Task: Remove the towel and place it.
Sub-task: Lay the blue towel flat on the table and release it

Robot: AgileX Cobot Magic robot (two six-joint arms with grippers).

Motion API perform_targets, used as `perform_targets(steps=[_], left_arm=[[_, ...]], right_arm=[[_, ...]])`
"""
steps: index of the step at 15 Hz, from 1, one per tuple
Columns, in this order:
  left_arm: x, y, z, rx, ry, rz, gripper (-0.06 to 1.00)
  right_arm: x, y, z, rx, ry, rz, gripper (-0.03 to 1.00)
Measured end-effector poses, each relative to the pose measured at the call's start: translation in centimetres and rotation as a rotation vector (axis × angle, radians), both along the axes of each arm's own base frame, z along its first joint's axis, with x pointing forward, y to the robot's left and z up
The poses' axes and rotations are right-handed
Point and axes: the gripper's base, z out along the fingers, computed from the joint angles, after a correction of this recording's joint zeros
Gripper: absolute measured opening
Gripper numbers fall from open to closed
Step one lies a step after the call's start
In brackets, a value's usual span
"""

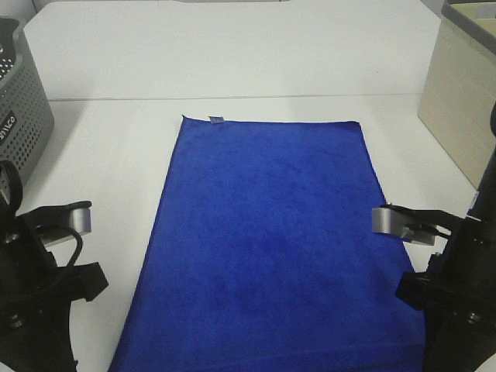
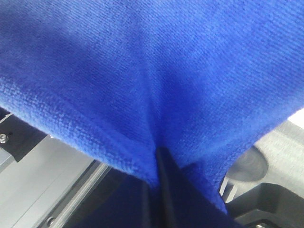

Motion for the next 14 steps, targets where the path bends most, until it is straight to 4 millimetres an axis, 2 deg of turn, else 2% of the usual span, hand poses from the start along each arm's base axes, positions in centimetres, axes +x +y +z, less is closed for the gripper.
perform_targets(steps=[2,4,6,8,10,14], left_arm=[[0.2,-0.1,-1.3,0.009,0.057,-0.002,0.0],[0.3,-0.2,-2.0,0.011,0.082,-0.007,0.0],[1.1,-0.5,-3.4,0.011,0.122,-0.027,0.0],[1.9,-0.7,-4.1,0.014,0.135,-0.037,0.0],[2.1,-0.7,-4.3,0.015,0.14,-0.039,0.0],[2.1,-0.8,-6.0,0.023,0.205,-0.058,0.0]], right_arm=[[0.2,0.1,-1.6,-0.015,0.075,-0.004,0.0],[0.2,0.1,-2.1,-0.02,0.104,-0.007,0.0],[0.2,0.1,-3.5,-0.036,0.166,-0.009,0.0],[0.2,0.1,-3.9,-0.043,0.186,-0.012,0.0],[0.2,0.1,-4.2,-0.049,0.203,-0.014,0.0],[0.4,0.2,-5.2,-0.052,0.251,-0.033,0.0]])
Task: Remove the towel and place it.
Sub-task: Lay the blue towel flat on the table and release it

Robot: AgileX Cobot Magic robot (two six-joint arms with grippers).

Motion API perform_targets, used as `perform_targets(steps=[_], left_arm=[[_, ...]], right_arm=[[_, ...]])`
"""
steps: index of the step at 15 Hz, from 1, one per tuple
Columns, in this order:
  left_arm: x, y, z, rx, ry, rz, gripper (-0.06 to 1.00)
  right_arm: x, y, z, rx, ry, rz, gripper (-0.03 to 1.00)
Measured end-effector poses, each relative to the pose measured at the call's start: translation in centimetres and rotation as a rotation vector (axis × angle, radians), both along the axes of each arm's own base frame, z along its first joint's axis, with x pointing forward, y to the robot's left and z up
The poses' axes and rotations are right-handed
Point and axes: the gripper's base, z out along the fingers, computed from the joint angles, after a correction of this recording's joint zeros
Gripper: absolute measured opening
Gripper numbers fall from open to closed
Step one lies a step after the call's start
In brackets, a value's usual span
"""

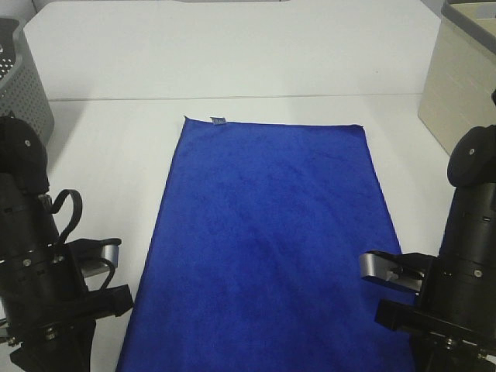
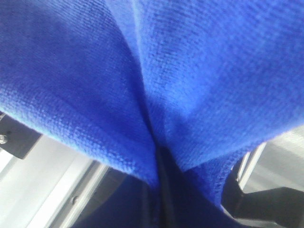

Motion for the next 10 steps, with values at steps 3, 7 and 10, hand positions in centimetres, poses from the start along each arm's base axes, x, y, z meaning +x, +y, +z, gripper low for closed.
perform_targets(steps=[3,7,10], left_arm=[[0.4,-0.1,-1.3,0.006,0.037,0.001,0.0],[1.3,-0.6,-2.0,0.009,0.032,-0.023,0.0],[1.5,-2.0,-1.8,0.025,0.001,-0.093,0.0]], right_arm=[[0.5,0.1,-0.9,-0.008,0.025,0.001,0.0],[0.3,0.0,-2.7,-0.045,0.114,-0.015,0.0],[0.3,-0.2,-2.8,-0.057,0.114,0.011,0.0]])
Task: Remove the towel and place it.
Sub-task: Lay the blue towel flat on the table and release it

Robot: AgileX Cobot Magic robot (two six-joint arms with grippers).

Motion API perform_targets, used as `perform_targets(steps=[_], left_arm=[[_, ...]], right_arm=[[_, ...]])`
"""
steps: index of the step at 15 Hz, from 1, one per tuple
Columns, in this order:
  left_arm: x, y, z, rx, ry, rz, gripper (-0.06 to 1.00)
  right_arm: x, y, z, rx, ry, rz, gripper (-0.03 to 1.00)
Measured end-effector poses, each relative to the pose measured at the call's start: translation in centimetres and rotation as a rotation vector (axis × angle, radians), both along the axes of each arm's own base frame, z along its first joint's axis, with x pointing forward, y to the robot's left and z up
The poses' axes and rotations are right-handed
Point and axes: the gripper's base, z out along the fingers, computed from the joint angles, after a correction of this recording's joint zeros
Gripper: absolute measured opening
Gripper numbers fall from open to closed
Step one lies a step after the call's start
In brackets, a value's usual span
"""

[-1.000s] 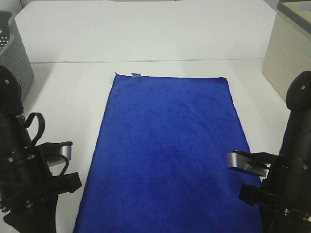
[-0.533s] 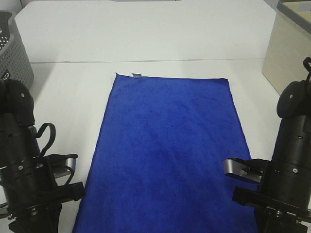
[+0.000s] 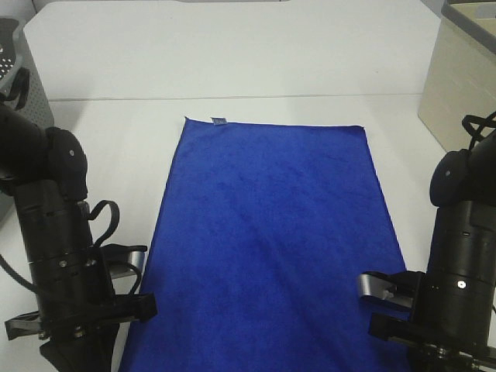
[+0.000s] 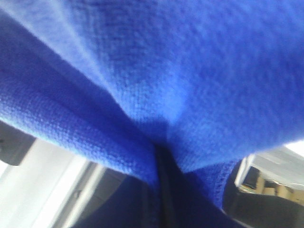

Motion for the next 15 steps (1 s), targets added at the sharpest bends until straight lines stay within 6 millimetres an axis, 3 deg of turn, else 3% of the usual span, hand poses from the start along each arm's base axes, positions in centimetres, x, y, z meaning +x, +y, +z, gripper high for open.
perform_targets(steps=[5,8,11,13,15], left_arm=[[0.4,-0.4,0.2,0.027,-0.013,0.014,0.0],[0.4,0.1,0.0,0.068,-0.02,-0.027,0.01],[0.4,1.3,-0.2,0.128,-0.035,-0.122,0.12],[0.4,1.3,-0.2,0.13,-0.036,-0.124,0.25],[0.4,1.3,-0.1,0.127,-0.033,-0.118,0.31]], right_arm=[[0.0,-0.1,0.0,-0.003,0.0,0.005,0.0],[-0.1,-0.4,-0.1,-0.021,0.0,0.031,0.05],[-0.3,-1.3,-0.1,-0.056,0.007,0.122,0.15],[-0.3,-1.4,-0.1,-0.058,0.012,0.128,0.26],[-0.3,-1.2,-0.1,-0.051,0.015,0.102,0.37]])
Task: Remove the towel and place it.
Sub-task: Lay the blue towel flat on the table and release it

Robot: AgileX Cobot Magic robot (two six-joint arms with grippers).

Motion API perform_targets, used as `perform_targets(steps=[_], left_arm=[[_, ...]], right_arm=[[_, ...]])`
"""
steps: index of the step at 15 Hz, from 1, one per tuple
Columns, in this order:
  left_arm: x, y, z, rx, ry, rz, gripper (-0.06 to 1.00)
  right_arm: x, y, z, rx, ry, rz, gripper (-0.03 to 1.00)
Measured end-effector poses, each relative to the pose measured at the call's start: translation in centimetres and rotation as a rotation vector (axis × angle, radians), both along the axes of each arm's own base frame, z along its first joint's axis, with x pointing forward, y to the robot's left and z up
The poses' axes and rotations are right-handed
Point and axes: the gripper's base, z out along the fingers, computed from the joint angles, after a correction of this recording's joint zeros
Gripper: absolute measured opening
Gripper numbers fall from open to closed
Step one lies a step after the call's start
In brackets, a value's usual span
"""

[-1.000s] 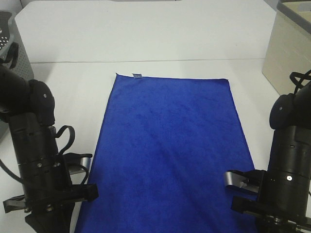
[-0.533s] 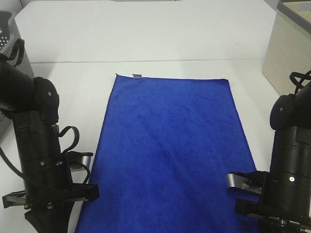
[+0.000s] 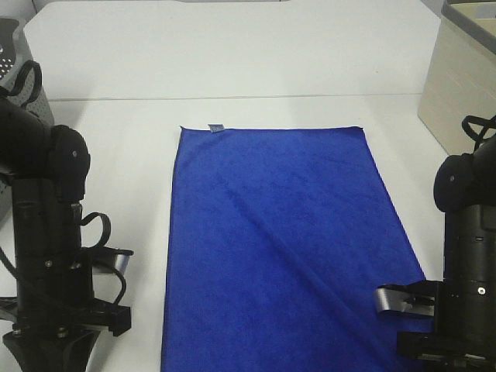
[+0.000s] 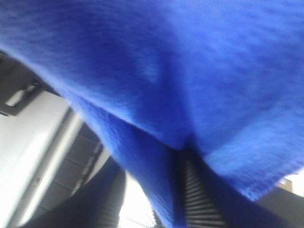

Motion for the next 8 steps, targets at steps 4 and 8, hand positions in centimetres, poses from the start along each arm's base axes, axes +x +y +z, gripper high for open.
perform_targets(steps=[4,8], left_arm=[[0.1,-0.3,0.5,-0.02,-0.01,0.024,0.32],[0.3,-0.4,3.5,-0.055,-0.106,0.034,0.36]], right_arm=[[0.1,0.5,0.1,-0.022,0.011,-0.074,0.58],[1.3,0.7,3.4,0.015,-0.154,-0.081,0.64]])
